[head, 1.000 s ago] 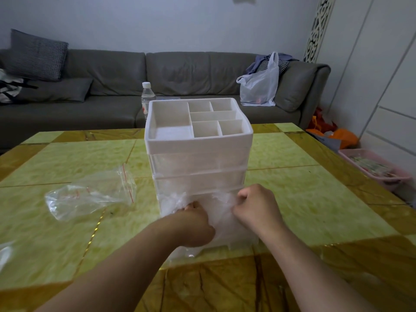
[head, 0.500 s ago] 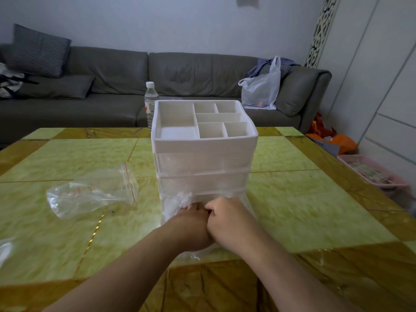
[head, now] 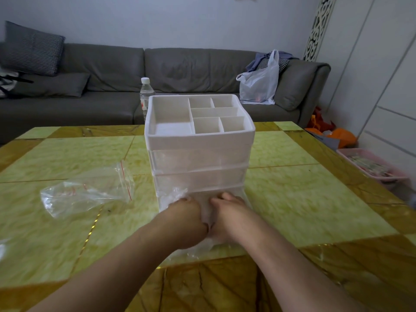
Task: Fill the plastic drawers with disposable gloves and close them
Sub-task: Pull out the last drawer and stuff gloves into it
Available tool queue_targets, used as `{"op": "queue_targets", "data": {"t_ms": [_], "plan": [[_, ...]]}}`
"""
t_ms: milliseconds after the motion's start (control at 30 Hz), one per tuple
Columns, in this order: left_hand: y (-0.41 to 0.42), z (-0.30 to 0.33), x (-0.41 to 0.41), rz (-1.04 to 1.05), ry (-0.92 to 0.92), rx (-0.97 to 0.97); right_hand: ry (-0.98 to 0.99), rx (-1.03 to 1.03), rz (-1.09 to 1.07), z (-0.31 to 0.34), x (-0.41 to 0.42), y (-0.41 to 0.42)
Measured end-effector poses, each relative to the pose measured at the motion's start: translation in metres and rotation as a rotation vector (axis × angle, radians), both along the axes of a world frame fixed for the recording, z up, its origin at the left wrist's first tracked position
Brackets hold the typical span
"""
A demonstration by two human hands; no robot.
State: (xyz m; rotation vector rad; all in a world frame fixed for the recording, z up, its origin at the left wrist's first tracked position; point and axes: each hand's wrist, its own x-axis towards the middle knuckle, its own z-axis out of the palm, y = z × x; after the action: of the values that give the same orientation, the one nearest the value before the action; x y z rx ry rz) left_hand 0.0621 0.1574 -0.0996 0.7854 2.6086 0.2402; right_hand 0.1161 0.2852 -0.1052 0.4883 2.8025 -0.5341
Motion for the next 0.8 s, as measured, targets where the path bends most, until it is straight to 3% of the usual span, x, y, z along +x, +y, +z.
{"op": "queue_targets", "data": {"t_ms": [167,300,467,600,700,800], "plan": [[0.005,0.004,0.021,0.036,0.136,-0.133,0.002,0.007,-0.012,0.001,-0.002,0.002],[0.016,-0.002,0.006,0.088,0.084,-0.183,0.012,-0.004,-0.038,-0.003,-0.004,0.004],[0.013,0.005,-0.003,-0.028,0.133,-0.212,0.016,-0.033,-0.032,-0.002,0.002,0.007],[-0.009,0.013,0.007,-0.141,0.285,-0.089,0.033,-0.037,-0.05,0.002,0.002,0.002],[-0.033,0.019,0.032,-0.247,0.424,0.105,0.0,-0.036,-0.081,0.002,-0.004,0.0],[-0.052,0.017,0.05,-0.385,0.438,0.189,0.012,-0.035,-0.09,0.002,-0.004,-0.001]]}}
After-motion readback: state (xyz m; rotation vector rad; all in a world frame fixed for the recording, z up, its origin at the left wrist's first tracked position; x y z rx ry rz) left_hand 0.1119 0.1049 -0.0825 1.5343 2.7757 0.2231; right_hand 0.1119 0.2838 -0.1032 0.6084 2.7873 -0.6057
